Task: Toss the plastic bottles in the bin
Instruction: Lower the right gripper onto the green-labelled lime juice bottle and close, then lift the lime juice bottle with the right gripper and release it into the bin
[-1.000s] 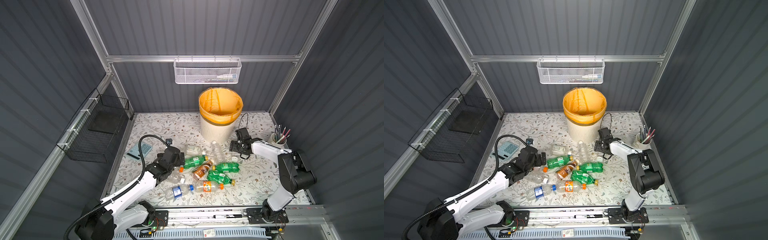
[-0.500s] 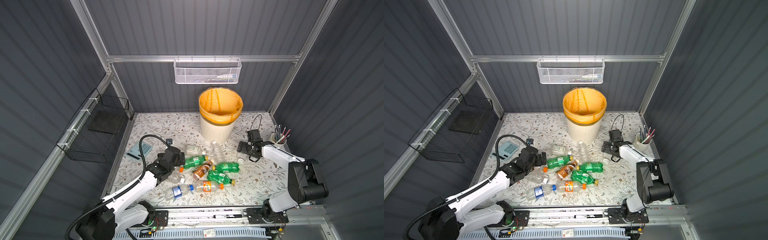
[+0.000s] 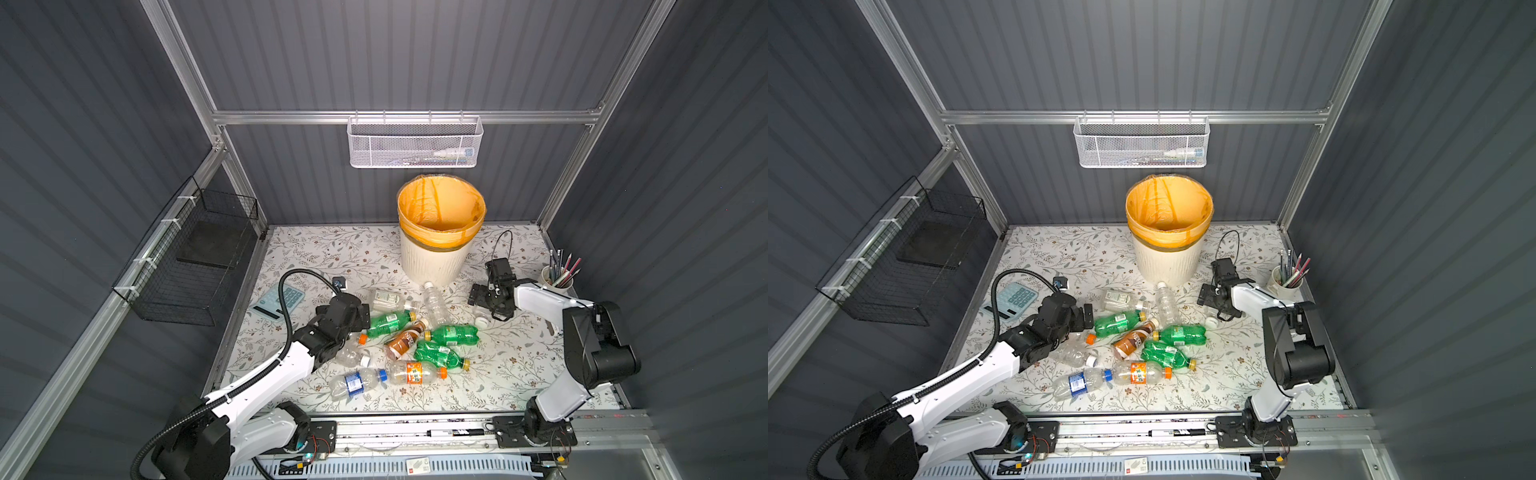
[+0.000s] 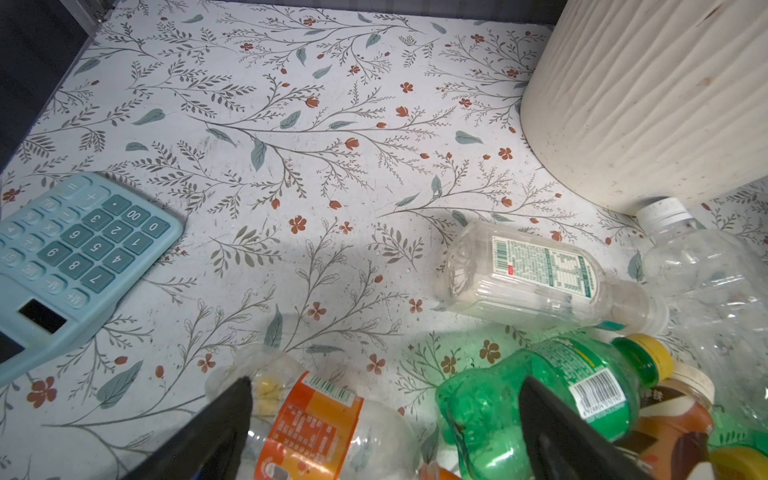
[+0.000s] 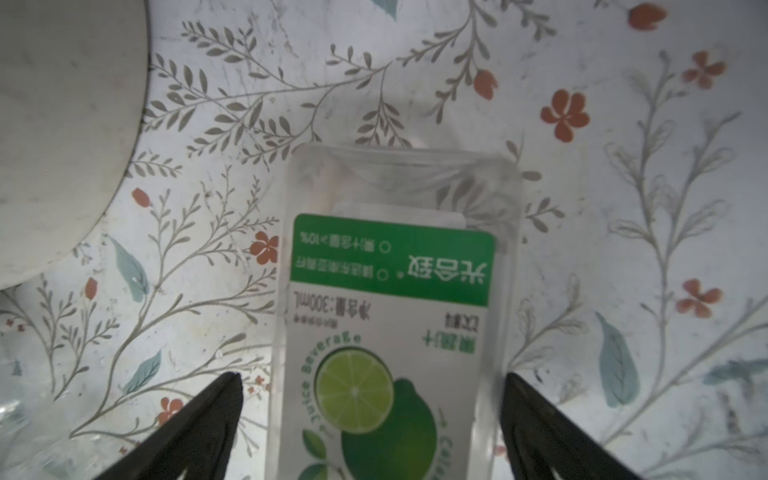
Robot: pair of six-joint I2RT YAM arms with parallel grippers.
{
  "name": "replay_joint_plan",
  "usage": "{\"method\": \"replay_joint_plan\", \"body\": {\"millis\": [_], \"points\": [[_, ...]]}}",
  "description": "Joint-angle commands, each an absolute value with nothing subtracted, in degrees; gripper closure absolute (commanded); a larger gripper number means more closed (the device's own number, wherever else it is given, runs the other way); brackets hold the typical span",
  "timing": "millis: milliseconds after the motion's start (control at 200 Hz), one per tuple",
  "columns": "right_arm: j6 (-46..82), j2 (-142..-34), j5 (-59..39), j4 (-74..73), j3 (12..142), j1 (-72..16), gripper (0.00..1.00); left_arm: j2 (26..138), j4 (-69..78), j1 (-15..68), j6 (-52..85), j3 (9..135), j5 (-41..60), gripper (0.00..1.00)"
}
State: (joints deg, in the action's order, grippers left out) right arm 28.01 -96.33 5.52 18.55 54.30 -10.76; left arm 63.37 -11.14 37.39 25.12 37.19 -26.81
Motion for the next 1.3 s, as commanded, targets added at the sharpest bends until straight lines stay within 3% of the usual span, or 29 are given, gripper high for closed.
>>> {"method": "replay_joint_plan", "body": {"millis": [0, 380, 735, 866, 1036, 1151, 1296], "points": [[27.97, -96.68, 5.63, 20.22, 55.62, -10.55, 0.08, 62.41, -11.78, 37.27, 24.70, 36.17, -27.16, 0.00], [25.93, -90.36, 2.41, 19.37, 55.29, -7.93, 0.42, 62.65, -11.72, 37.25, 24.99, 35.91, -27.38, 0.00], [22.18, -59.75, 6.79, 16.39, 59.30, -3.19, 0.47, 62.28, -10.55, 37.27, 25.37, 35.25, -27.78, 0.00], [23.12, -54.00, 8.31, 12.04, 66.23, -1.98, 0.47, 62.88, -9.34, 37.20, 25.47, 35.15, -26.96, 0.00], [27.48, -59.16, 0.95, 5.89, 76.76, -2.14, 0.47, 64.04, -8.29, 37.21, 24.83, 36.24, -23.80, 0.00], [29.51, -69.96, -5.92, 4.03, 84.47, -5.37, 0.46, 64.85, -7.82, 37.26, 24.77, 36.90, -21.59, 0.00], [23.84, -90.76, -18.18, 21.39, 106.87, -12.11, 0.40, 64.13, -8.24, 37.34, 24.87, 36.85, -21.40, 0.00]]}}
